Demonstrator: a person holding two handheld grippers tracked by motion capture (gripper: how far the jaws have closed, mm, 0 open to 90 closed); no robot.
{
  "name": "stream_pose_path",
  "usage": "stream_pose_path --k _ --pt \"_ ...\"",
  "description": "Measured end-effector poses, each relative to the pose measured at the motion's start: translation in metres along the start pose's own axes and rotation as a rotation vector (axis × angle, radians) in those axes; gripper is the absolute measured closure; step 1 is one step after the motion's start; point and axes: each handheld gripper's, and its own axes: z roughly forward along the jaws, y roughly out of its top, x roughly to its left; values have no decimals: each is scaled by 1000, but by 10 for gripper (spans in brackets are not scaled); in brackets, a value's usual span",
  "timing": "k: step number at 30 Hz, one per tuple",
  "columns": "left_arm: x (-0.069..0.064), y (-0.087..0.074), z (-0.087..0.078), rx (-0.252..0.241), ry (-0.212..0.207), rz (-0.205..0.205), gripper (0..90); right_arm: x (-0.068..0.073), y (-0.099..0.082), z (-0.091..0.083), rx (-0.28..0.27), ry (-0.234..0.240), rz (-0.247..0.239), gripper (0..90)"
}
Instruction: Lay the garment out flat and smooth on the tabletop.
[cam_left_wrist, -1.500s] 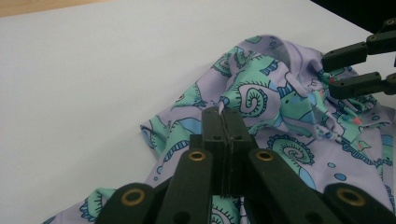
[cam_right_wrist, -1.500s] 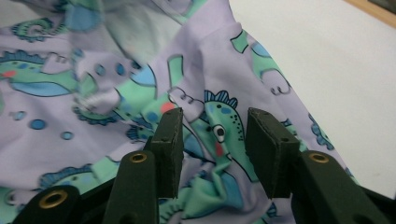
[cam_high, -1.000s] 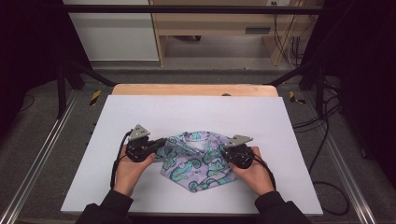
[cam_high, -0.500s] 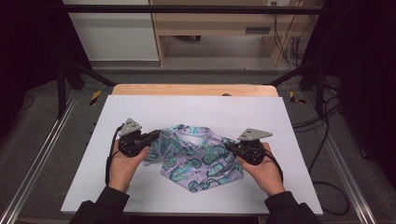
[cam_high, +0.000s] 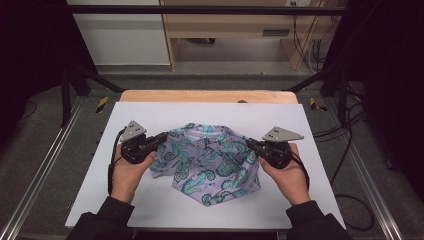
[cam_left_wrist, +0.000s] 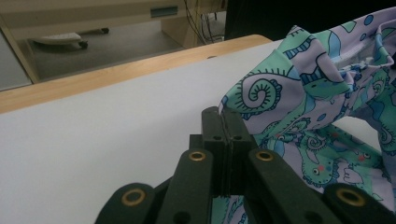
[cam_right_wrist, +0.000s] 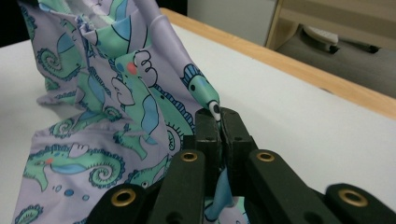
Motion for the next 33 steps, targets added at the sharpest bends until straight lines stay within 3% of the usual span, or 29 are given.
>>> stream_pose_path --k 6,17,27,33 --pt "-6 2 -2 -32 5 10 900 -4 7 -4 -28 -33 29 877" --pt "-11 8 -2 -72 7 12 900 -4 12 -14 -64 -57 29 877" --pt "-8 19 -7 -72 12 33 900 -4 21 -17 -85 -57 25 876" --pt "-7 22 -8 -79 15 35 900 -9 24 -14 -104 -46 57 877"
